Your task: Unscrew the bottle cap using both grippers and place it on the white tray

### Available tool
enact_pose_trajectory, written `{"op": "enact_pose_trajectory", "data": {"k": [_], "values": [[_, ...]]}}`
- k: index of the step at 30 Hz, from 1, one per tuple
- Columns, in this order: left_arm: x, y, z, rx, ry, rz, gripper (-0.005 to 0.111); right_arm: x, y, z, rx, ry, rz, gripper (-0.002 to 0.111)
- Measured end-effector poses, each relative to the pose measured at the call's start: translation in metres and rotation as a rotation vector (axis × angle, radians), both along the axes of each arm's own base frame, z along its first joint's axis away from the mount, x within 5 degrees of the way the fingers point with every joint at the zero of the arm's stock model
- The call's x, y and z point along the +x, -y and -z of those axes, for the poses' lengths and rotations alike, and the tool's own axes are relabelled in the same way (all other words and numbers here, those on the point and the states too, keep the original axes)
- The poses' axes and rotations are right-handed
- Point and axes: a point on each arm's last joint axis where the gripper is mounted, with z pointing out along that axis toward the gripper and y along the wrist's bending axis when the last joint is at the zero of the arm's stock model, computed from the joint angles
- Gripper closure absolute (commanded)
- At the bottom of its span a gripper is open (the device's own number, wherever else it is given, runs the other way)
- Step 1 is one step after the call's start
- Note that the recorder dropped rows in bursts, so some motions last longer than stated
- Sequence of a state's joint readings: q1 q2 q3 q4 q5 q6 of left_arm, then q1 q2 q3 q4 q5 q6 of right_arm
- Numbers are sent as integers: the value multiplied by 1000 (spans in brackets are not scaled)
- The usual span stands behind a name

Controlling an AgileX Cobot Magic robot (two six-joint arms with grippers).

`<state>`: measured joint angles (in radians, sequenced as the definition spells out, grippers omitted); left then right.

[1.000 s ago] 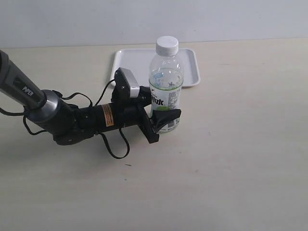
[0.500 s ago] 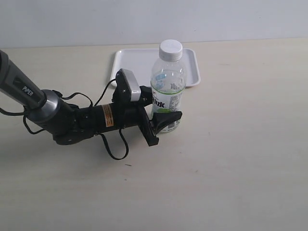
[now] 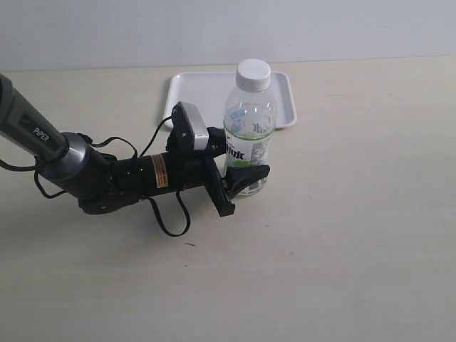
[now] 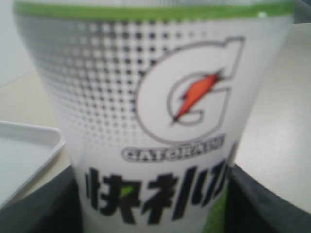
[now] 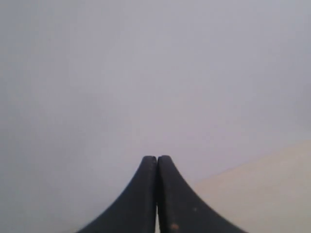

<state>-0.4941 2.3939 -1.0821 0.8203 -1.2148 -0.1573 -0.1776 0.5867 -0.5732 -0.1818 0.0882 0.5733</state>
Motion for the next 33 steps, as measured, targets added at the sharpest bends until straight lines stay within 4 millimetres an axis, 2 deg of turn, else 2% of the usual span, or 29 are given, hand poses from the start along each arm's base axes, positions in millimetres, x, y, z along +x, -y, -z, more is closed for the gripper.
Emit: {"op": "enact_pose_trajectory", "data": {"k": [3, 7, 9, 12, 16, 24, 27, 33], "values": [[0, 0, 0, 0, 0, 0, 107, 43, 10, -12, -45, -198, 16, 108], [0, 0, 0, 0, 2, 2, 107, 104, 22, -1, -88, -626, -31, 108], [0, 0, 0, 0, 2, 2, 107, 126, 21, 5, -82, -843, -127, 108], [0, 0, 0, 0, 2, 2, 107, 148, 12, 7, -25, -1008, -314, 108], [0, 0, 0, 0, 2, 2, 107, 166, -19, -1, -27, -1073, -507, 108], [0, 0, 0, 0, 2, 2, 107, 184, -107, -15, -144, -1075, -770, 108], [0, 0, 0, 0, 2, 2, 107, 192, -133, -14, -173, -1081, -818, 108], [0, 0, 0, 0, 2, 2, 107, 208, -169, -1, -255, -1115, -857, 107]]}}
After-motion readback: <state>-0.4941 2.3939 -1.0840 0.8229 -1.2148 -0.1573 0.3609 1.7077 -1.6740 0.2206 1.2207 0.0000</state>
